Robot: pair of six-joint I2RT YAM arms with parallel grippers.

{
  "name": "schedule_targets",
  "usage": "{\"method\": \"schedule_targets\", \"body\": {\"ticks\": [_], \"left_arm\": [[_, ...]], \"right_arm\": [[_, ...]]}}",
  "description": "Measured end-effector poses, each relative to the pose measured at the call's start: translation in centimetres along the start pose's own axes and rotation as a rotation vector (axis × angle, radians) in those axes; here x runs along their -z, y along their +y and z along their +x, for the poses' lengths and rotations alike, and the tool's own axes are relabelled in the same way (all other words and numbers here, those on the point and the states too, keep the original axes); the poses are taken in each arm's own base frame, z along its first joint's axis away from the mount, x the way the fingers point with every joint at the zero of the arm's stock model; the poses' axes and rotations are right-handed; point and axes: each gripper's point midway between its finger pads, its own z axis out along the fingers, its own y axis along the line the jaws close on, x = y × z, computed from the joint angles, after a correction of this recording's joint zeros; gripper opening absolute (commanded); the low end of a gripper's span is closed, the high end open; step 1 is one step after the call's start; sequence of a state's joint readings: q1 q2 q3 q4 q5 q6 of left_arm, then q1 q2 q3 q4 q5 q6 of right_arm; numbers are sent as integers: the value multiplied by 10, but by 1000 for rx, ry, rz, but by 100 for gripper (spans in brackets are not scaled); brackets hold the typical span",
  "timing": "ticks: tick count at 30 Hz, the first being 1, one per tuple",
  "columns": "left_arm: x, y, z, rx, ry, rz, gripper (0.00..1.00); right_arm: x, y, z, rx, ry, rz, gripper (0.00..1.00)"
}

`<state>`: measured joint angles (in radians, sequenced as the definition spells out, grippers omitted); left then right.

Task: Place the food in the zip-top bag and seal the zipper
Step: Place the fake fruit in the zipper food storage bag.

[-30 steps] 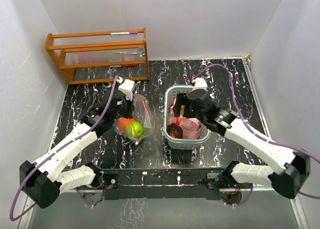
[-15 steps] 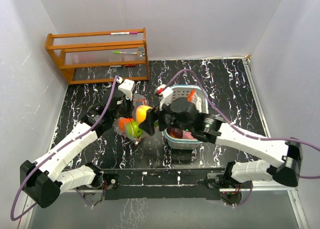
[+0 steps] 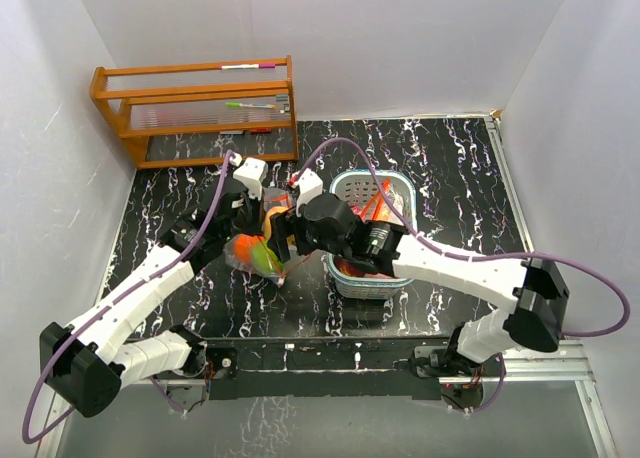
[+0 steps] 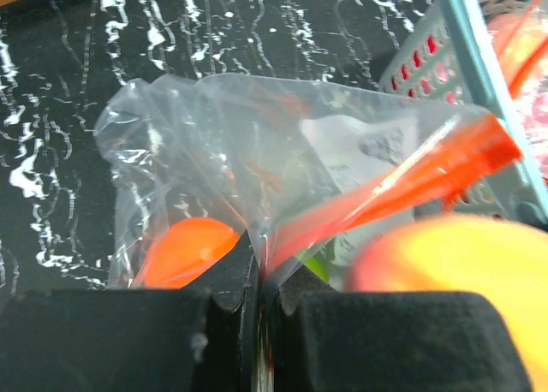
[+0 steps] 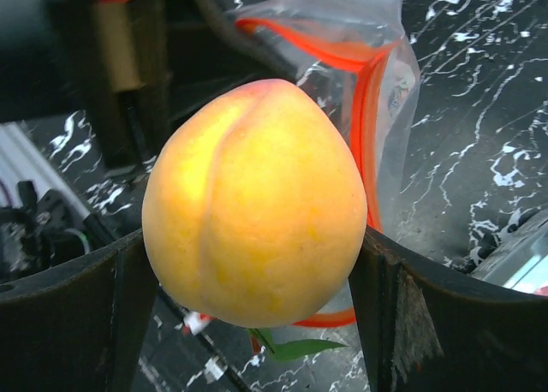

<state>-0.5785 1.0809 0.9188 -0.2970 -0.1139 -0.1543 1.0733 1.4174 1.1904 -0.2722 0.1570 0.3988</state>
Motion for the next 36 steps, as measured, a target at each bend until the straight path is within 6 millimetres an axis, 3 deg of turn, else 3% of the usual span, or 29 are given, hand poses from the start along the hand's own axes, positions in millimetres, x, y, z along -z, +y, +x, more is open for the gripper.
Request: {"method": "schedule_targets", "body": {"ticks": [5, 9, 13, 18, 29, 32, 36], "left_arm": [[7, -14, -3, 36, -11, 72, 0], [17, -26, -9, 79, -31, 140, 0], [26, -41, -14, 124, -44, 222, 0], [31, -54, -18, 163, -56, 290, 0], [8, -63, 6, 221, 6, 323, 0], [6, -65, 5, 231, 6, 331, 0], [6, -66, 5, 232, 6, 334, 0]], "right_arm": [[-20, -19, 3, -10, 13, 116, 82], [-19, -36, 3, -13, 25, 224, 83], [-10, -53, -1, -32, 21, 332, 97], [5, -63, -2, -32, 24, 385, 98], [60, -37, -48, -86, -103, 233, 98], [68, -37, -50, -94, -112, 226, 98], [79, -52, -32, -110, -71, 288, 98]]}}
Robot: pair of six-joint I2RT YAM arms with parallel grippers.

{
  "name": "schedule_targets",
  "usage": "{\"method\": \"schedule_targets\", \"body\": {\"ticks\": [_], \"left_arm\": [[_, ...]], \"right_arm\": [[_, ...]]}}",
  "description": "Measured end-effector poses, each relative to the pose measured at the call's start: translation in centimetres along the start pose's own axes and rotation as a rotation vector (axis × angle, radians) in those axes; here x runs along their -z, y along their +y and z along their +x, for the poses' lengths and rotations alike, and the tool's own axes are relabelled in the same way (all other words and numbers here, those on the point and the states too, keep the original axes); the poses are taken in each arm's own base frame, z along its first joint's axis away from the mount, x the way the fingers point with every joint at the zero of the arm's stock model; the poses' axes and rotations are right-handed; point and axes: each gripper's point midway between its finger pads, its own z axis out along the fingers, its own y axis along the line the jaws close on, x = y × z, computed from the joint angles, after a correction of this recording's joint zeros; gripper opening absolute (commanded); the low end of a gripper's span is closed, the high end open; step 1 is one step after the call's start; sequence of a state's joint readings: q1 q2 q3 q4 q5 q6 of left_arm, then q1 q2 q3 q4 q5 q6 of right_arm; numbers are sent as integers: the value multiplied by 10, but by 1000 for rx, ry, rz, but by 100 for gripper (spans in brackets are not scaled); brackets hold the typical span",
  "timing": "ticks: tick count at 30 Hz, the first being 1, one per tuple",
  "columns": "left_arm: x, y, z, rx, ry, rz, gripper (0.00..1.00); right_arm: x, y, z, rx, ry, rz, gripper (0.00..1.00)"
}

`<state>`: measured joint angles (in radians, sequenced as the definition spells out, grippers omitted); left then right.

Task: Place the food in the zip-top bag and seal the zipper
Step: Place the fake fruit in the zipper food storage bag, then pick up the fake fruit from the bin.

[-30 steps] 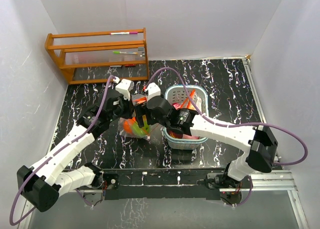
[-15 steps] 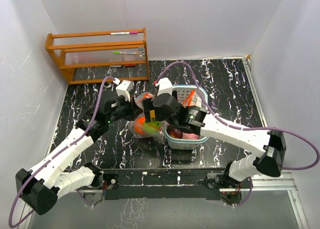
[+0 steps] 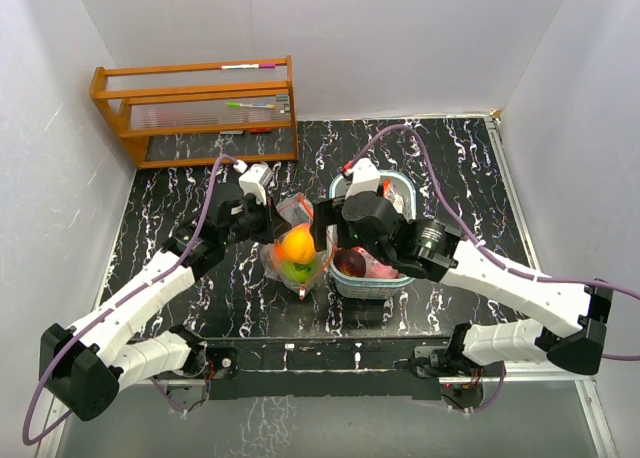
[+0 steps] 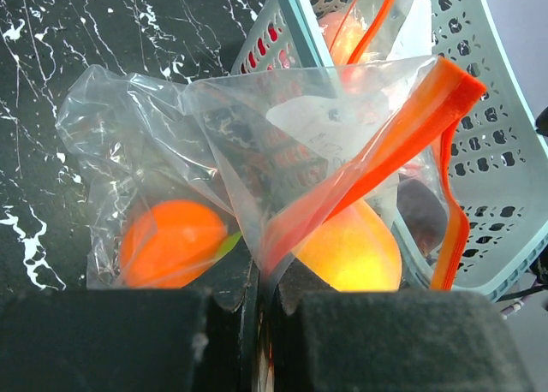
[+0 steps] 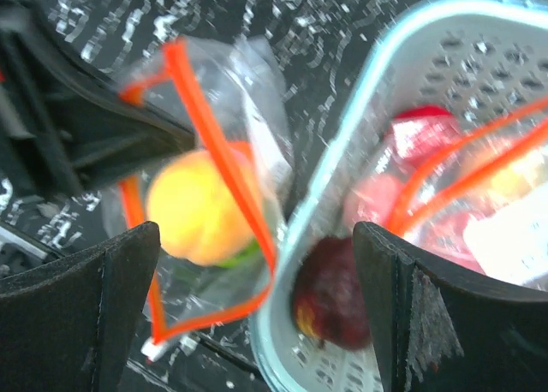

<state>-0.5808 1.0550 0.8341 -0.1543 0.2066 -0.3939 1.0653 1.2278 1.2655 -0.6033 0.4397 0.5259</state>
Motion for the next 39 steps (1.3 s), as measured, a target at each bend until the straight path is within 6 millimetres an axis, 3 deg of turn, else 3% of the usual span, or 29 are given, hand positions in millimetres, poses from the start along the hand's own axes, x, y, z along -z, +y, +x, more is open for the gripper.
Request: {"method": "schedule_targets", "body": {"ticks": [7, 13, 19, 25, 29, 35, 39], "left_arm": [[2, -1, -6, -16, -10, -5, 0], [2, -1, -6, -18, -11, -4, 0], [2, -1, -6, -19, -11, -4, 0], [3, -1, -7, -22, -14, -4, 0], [3, -1, -7, -27, -17, -6, 0], [3, 0, -8, -31, -19, -11, 0], [4, 1, -9, -34, -23, -13, 0]], "right_arm": [[17, -51, 47, -27, 113, 137, 98], [16, -80, 84, -47, 209, 215, 98], [0, -87, 120, -54, 322, 213, 98], [-15, -84, 129, -105, 343, 145, 97], [-25, -81, 133, -131, 348, 110, 87], [-30, -76, 135, -143, 357, 69, 35], [-30, -80, 134, -160, 352, 70, 22]]}}
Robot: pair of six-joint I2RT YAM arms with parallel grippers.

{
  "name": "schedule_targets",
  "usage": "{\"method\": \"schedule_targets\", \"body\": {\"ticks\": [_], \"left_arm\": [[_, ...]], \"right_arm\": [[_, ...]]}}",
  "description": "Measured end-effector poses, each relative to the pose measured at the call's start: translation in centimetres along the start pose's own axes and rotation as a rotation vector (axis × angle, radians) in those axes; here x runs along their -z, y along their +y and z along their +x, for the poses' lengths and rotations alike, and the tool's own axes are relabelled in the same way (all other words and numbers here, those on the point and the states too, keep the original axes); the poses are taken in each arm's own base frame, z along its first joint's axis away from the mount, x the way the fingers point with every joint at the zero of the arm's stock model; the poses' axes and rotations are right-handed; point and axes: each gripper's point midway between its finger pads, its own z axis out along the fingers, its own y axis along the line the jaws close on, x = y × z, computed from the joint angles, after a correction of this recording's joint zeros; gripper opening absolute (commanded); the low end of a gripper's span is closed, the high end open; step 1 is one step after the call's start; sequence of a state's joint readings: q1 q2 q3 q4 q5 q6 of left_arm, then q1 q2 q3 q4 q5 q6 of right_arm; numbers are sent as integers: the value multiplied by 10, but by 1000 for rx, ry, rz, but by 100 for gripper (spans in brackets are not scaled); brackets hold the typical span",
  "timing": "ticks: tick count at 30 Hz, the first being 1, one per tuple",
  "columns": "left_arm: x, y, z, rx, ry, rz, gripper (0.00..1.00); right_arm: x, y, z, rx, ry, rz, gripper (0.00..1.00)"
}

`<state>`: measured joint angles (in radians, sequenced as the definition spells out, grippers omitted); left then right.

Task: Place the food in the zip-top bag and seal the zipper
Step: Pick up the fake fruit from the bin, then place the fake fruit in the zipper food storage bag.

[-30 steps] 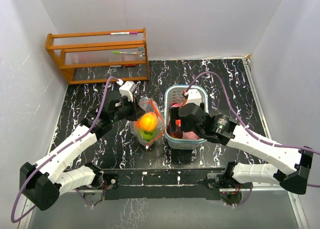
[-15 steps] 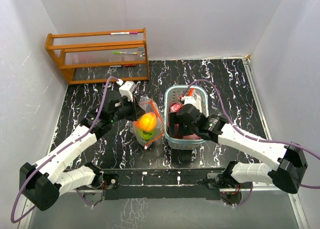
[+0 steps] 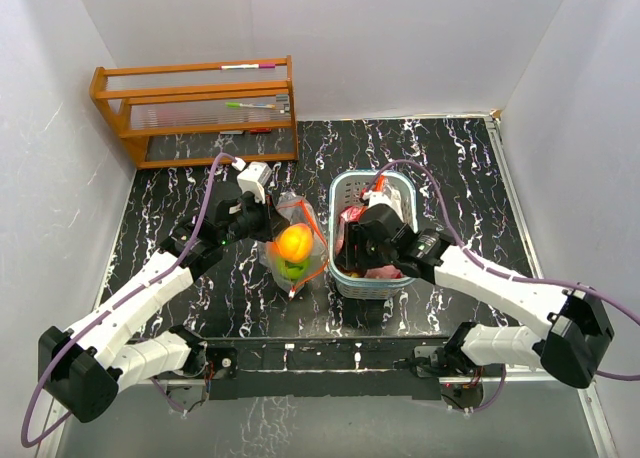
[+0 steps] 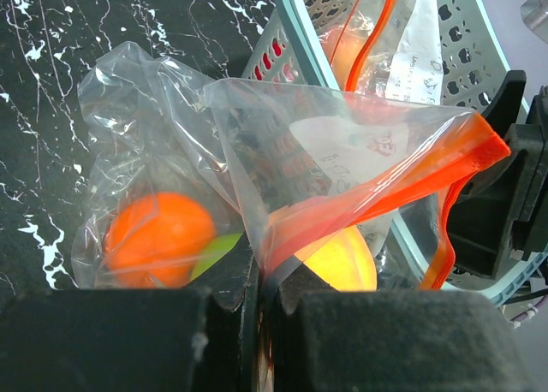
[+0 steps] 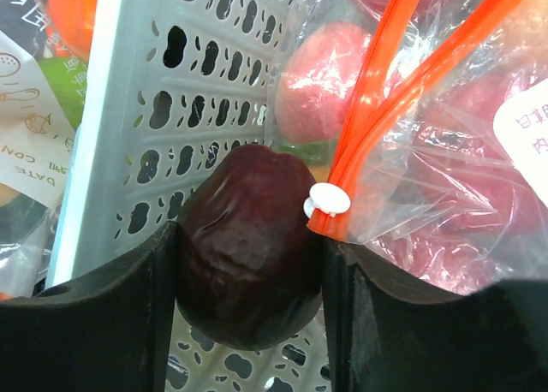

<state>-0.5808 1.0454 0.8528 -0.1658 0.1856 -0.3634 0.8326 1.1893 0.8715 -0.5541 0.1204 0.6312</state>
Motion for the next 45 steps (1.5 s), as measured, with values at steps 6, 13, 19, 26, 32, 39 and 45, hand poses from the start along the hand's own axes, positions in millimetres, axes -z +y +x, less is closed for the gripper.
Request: {"method": "schedule_targets", "body": {"ticks": [6, 13, 19, 26, 32, 39, 45], "left_arm": [[0, 0, -1, -1, -3, -3, 0], [0, 1, -1, -1, -4, -5, 0], [0, 1, -1, 0, -4, -5, 0], [-1, 1, 1, 5, 3, -6, 0], [-11, 2, 7, 32, 48, -8, 0], [-21, 1, 0, 56, 72, -17, 0], [-23, -6, -15, 67, 57, -7, 0]], "right_arm": [[10, -13, -7, -19, -29, 31, 21], [33, -31, -32, -39, -136, 91, 21], [56, -15, -66, 1, -240, 29, 21], [90, 38, -88, 97, -332, -260, 21], [115, 86, -97, 174, -370, -521, 18], [101, 128, -82, 239, -298, -664, 18], [83, 142, -65, 260, -249, -654, 17]]}}
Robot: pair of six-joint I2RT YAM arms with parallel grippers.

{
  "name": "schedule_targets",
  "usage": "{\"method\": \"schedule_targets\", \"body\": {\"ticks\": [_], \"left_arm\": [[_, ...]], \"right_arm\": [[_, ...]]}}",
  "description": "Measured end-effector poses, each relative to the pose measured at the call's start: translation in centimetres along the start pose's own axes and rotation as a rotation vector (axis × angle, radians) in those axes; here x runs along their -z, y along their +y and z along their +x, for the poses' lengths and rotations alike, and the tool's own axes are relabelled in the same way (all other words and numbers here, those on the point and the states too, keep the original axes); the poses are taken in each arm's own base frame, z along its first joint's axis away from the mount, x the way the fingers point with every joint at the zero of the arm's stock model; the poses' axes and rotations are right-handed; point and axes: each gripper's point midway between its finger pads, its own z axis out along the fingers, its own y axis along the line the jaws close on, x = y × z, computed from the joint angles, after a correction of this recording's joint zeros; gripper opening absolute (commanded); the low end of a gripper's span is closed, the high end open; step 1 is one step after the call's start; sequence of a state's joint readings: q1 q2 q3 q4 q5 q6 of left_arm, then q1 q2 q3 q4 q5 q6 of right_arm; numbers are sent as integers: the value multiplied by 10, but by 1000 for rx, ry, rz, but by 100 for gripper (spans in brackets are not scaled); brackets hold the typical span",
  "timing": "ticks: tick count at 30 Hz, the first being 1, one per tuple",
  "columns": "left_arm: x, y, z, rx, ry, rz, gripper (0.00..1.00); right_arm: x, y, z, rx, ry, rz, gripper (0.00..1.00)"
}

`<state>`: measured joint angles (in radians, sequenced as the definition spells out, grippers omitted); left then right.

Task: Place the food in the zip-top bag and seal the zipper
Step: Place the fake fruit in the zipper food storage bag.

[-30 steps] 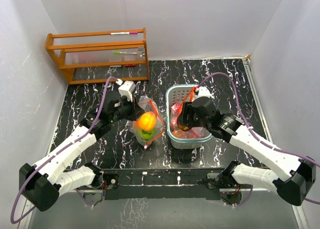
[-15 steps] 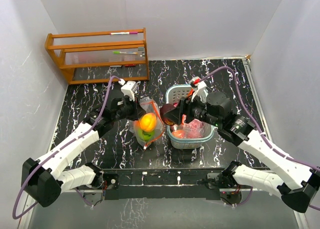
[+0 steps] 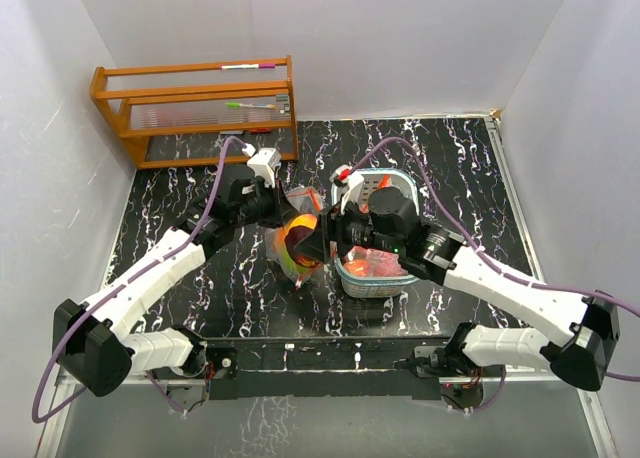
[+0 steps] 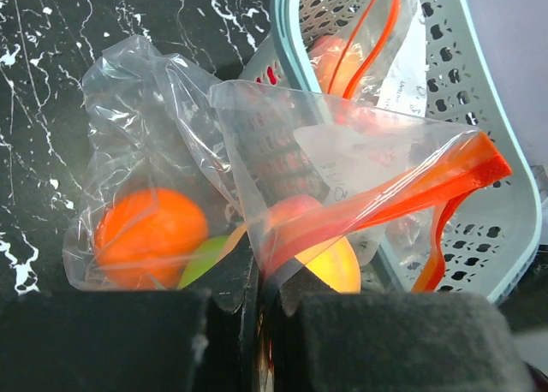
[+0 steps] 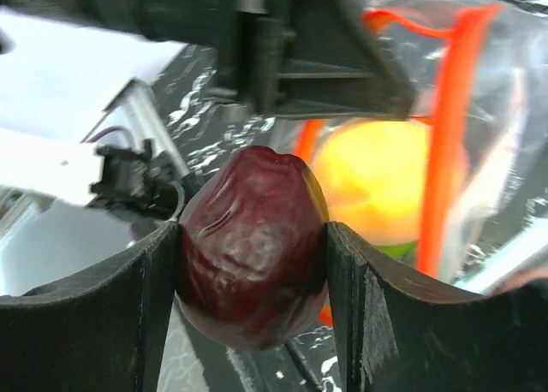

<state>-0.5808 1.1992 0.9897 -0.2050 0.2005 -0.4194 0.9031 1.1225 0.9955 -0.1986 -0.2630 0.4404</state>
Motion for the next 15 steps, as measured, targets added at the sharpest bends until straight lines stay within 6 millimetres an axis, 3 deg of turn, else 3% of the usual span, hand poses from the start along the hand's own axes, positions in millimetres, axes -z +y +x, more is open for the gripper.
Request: {"method": "schedule_targets", "body": {"ticks": [10, 13, 15], "left_arm": [[10, -20, -2, 53, 19, 77, 0], [18, -29, -2, 69, 22, 114, 0], [21, -32, -3, 72, 19, 127, 0]], "right_arm": [[-20, -92, 18, -68, 11, 456, 18], [-22, -107, 16, -74, 1, 542, 32], [-24, -110, 8, -76, -16, 569, 51]]}}
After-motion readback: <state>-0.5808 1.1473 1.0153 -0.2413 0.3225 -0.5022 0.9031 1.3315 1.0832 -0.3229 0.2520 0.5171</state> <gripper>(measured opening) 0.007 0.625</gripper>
